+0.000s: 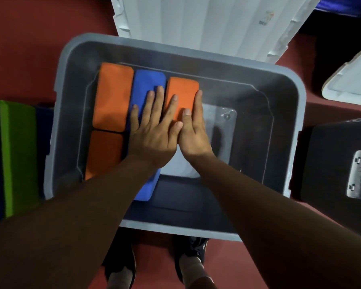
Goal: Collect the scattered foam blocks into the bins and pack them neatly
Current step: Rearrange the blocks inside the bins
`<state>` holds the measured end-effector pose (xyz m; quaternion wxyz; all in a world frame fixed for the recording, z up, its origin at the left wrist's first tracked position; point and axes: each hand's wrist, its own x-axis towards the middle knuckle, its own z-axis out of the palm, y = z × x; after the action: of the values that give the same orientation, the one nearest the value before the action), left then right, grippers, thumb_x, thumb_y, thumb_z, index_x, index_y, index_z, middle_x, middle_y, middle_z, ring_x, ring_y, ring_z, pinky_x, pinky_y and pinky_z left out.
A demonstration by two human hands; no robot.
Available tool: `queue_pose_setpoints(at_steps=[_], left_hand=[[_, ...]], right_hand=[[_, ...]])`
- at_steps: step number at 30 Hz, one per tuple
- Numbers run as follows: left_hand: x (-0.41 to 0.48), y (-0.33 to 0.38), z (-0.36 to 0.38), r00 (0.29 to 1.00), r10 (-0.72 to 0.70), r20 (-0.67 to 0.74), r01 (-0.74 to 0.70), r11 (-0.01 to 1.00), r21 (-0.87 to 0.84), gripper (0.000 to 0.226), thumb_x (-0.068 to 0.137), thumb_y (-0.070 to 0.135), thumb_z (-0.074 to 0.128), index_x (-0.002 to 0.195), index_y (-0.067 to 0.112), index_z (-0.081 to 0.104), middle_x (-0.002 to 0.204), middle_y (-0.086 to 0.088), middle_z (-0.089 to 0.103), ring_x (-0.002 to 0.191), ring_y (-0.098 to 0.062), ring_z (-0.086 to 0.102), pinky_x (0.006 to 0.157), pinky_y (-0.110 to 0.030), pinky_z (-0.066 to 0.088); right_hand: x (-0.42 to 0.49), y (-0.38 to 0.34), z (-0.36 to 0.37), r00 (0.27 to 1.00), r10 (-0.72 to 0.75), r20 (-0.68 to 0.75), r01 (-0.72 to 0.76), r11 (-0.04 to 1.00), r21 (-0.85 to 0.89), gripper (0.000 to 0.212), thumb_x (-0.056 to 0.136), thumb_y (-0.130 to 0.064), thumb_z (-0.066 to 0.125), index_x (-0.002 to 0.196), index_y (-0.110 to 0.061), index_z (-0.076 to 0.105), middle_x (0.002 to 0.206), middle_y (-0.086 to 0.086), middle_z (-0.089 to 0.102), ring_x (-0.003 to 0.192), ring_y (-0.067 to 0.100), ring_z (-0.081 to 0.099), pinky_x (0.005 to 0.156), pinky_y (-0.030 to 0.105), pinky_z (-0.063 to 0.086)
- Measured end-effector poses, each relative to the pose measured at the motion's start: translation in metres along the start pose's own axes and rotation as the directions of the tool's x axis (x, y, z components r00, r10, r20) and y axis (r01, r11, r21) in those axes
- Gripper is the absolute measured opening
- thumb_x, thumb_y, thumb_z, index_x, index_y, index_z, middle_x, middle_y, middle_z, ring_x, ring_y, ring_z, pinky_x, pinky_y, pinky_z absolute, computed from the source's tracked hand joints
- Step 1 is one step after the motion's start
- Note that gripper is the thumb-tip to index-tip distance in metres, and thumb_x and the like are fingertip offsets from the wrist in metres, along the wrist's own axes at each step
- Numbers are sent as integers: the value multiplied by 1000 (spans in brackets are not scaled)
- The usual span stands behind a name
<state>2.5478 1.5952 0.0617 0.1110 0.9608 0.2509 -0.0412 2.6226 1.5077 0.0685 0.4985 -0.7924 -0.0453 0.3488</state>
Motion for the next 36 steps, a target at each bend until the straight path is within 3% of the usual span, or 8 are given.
queue_pose_setpoints(at_steps=[6,10,12,20,27,32,34,36], left_hand=[[1,-5,-5,998,35,-48,-37,998,-50,61,104,45,13,161,24,23,169,-1,16,156,-17,10,125,-51,10],[-1,-18,-20,990,60,-129,-73,993,-98,60,105,45,19,158,20,33,164,-2,30,153,-18,22,124,-47,9],[-7,-27,-30,986,69,-150,-85,991,-102,62,106,48,15,155,18,39,161,-3,37,151,-20,29,123,-46,11],[-45,-88,-104,964,43,-263,-76,990,-115,55,106,41,27,145,12,54,148,-8,53,132,-29,52,115,-51,32],[-96,-162,-167,918,-60,-392,30,996,-81,51,106,36,33,139,8,60,141,-12,59,125,-34,57,109,-52,38],[-130,-220,-190,915,-78,-396,62,997,-54,50,106,34,35,139,5,59,141,-17,58,125,-36,56,105,-51,40],[-139,-249,-195,929,-133,-345,132,991,-26,52,106,36,34,140,4,57,142,-20,55,126,-40,54,103,-52,40],[-150,-275,-200,942,-224,-251,234,972,12,55,104,41,32,144,9,52,149,-18,49,133,-40,48,105,-55,38]], right_hand=[[0,-10,1,1000,22,21,-20,998,-66,62,107,-55,24,161,-41,-3,168,-6,22,150,13,29,124,41,25],[-14,-29,5,995,39,-94,-60,972,-226,57,105,-59,21,158,-51,1,170,-12,7,156,13,2,125,50,1],[-24,-40,10,988,33,-149,-75,956,-283,56,106,-56,23,158,-50,3,170,-12,4,156,11,-1,121,50,-3],[-76,-93,88,966,-154,-208,94,957,-274,55,105,-50,29,158,-36,29,162,-14,33,150,9,21,122,46,6],[-128,-143,170,984,-162,-73,147,973,-179,64,98,-60,25,157,-38,31,159,-16,38,149,7,26,123,42,13],[-159,-153,222,981,-194,6,194,978,-76,73,95,-66,28,156,-28,36,160,-10,38,147,1,30,125,36,24],[-169,-152,240,985,-166,45,169,983,-68,72,96,-66,30,157,-29,34,159,-17,36,145,-5,29,124,31,22],[-174,-147,254,982,-162,93,166,985,-45,58,105,-55,34,157,-30,33,146,-36,36,132,-23,29,117,15,23]])
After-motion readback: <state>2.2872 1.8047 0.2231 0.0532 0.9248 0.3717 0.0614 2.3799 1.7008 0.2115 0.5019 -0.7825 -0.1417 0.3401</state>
